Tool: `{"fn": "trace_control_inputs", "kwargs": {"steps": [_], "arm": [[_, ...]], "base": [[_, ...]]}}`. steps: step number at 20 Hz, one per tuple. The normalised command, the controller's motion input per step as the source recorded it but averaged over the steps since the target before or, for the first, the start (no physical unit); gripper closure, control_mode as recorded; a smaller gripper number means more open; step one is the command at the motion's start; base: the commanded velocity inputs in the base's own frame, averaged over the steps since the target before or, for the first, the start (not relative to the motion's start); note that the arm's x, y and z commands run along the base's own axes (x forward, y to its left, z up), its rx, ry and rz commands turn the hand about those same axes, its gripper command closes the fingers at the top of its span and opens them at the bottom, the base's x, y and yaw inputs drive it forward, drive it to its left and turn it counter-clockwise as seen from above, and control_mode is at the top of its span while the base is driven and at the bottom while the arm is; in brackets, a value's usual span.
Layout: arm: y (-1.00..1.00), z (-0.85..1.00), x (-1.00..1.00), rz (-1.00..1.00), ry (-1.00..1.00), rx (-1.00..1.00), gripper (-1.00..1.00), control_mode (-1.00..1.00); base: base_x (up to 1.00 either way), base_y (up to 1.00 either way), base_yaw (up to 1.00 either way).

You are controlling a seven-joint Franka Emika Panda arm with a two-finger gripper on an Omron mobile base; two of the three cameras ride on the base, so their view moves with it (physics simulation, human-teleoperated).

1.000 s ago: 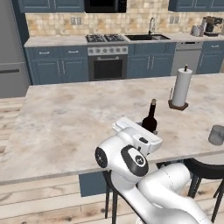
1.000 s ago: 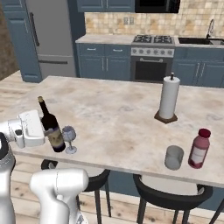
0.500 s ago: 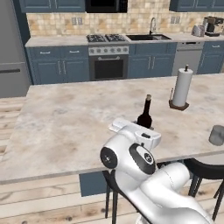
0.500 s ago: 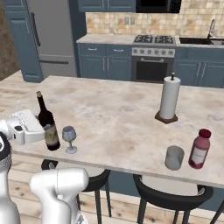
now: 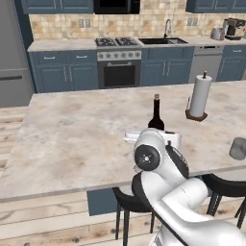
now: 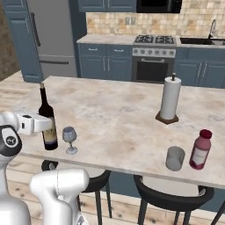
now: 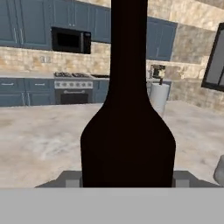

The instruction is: There is a wine glass and glass cup on the dining counter. Place the wine bottle next to the wine glass and the juice bottle next to the glass cup.

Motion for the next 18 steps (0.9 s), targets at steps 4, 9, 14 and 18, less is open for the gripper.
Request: {"fn": "trace_control_inputs", "kwargs": {"steps": [4,9,14,18], "arm": [[-0.39,0.03,0.0,0.38,0.0,0.0,1.0,-1.0],[-0.45,0.0,0.03,0.34,-0.01,0.0,1.0,-1.0],[-0.49,-0.02,0.1,0.32,-0.05,0.0,1.0,-1.0],[-0.46,-0.11,0.16,0.32,-0.07,0.0,1.0,-1.0]], "base": [[0.0,0.0,0.0],[0.0,0.0,0.0],[0.0,0.0,0.0],[0.0,0.0,0.0]]}}
